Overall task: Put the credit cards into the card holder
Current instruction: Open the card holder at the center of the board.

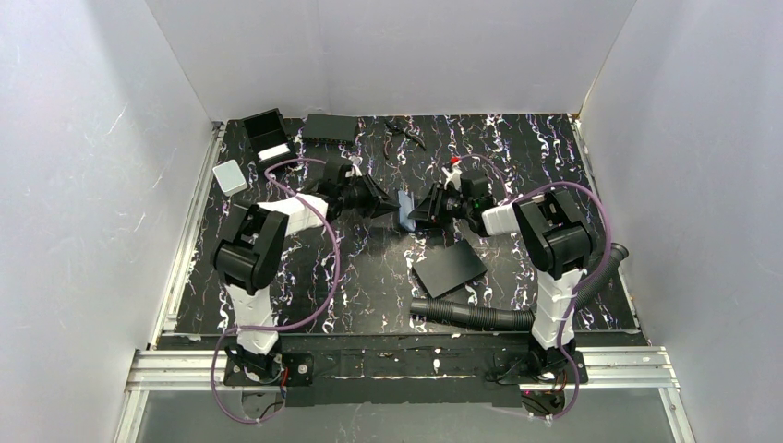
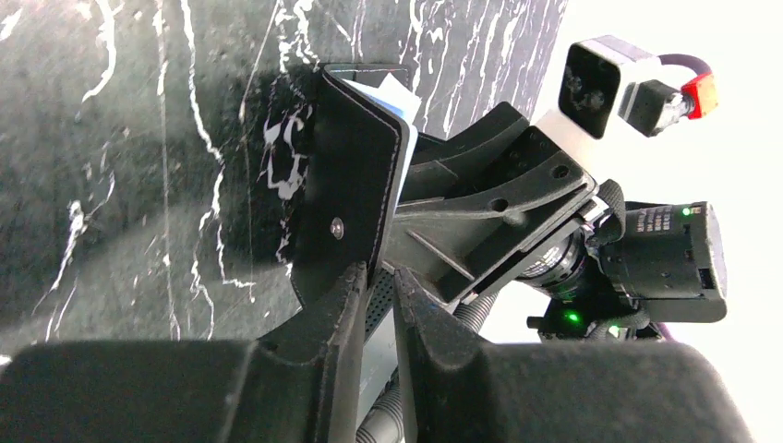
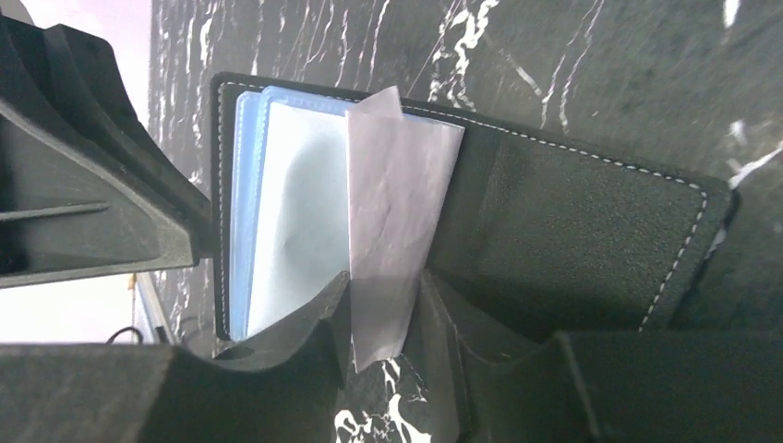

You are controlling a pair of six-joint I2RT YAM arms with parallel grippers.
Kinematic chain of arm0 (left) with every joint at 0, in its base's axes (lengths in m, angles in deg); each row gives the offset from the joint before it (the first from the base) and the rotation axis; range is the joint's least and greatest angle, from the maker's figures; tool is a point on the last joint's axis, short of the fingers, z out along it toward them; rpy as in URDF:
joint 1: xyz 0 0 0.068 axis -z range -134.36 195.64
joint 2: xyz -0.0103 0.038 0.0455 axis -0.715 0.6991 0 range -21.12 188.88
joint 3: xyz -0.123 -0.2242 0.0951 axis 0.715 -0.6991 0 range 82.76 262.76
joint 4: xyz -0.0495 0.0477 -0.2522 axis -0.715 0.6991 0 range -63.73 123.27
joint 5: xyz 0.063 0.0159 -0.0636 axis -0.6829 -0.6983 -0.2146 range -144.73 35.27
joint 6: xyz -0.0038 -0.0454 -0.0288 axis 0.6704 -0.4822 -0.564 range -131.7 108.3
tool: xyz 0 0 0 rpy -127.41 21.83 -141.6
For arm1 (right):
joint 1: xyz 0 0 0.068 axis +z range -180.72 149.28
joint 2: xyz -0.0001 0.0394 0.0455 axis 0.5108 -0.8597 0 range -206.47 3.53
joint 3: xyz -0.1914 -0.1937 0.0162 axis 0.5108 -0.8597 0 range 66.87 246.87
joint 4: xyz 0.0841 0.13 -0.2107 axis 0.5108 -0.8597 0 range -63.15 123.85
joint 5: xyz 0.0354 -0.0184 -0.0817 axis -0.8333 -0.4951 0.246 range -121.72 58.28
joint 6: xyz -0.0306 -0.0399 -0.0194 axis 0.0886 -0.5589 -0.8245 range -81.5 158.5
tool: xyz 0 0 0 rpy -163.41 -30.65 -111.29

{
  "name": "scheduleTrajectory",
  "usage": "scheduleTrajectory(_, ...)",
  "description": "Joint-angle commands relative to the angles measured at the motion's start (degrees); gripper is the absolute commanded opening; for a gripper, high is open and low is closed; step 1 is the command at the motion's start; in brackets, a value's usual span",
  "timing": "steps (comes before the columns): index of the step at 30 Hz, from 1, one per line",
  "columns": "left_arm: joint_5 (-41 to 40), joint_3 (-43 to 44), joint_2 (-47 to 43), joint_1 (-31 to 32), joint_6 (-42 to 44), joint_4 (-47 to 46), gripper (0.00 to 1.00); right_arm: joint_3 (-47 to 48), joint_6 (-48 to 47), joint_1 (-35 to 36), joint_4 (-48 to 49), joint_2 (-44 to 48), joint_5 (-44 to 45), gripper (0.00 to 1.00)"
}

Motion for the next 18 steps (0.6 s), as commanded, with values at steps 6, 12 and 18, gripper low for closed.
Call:
scheduleTrajectory(6,-3.0,-0.23,-5.12,1.01,4.46,8.19,0.12,-3.39,3.33,1.46,0.49,0.98,-0.71,0.52)
scheduleTrajectory(12,-4.05,4.25,-1.46,2.48,7.47,13.93,0.12,-2.76,3.3,1.46,-0.05,0.75,-1.07,0.52)
scheduleTrajectory(18,-4.94,6.34,-0.47,3.29,8.23,15.71,0.13,-2.67,3.22,1.46,-0.03,0.82,-1.41,0.52)
